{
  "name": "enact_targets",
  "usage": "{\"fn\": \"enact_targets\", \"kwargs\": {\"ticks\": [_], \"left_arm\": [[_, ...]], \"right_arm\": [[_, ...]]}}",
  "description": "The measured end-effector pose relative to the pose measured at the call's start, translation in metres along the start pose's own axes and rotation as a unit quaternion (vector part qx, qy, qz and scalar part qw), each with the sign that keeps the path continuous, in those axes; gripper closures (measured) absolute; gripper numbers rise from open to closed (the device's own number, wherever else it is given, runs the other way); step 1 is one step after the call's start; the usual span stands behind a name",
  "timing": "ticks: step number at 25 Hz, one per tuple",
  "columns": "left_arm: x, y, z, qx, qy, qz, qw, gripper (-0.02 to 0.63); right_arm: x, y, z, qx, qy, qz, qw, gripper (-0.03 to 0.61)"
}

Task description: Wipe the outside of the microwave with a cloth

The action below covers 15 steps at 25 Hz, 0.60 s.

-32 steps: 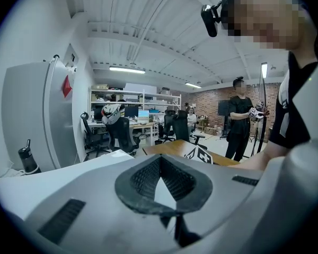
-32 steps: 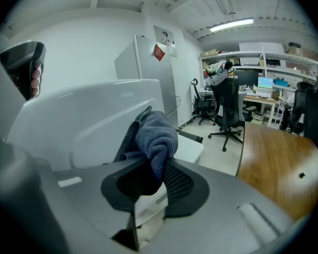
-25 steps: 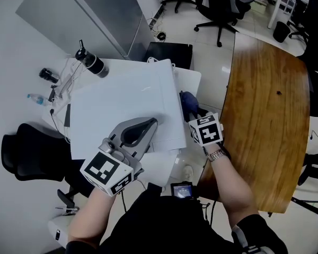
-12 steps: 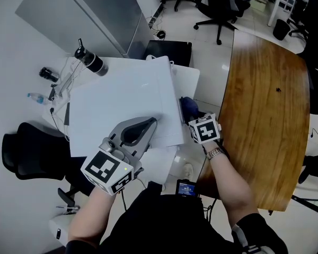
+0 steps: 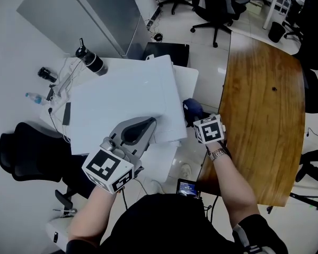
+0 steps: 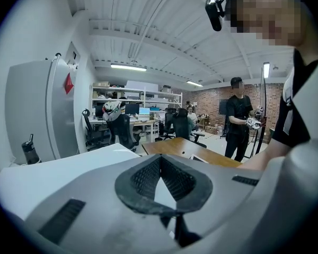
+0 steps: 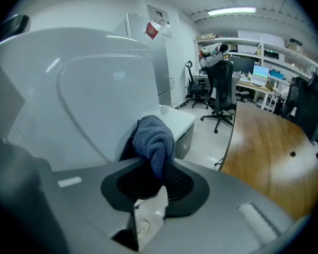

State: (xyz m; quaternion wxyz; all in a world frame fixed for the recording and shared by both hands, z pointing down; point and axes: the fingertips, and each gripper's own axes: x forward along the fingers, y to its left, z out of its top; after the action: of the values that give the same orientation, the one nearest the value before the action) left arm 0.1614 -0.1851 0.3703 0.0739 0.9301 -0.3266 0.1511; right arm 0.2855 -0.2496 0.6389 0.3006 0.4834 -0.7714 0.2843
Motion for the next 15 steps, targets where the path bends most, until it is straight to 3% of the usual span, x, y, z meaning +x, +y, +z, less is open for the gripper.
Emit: {"fn": "enact_targets", "kwargs": {"ticks": [15], "left_arm": [[-0.088,0.001,-0.005,-0.022,-0.062,-0.013,0.9977,0.609]], "right_arm": [[-0.12,0.025,-0.008,-0.011,-0.039,-0.097,0.994,0.506]]}}
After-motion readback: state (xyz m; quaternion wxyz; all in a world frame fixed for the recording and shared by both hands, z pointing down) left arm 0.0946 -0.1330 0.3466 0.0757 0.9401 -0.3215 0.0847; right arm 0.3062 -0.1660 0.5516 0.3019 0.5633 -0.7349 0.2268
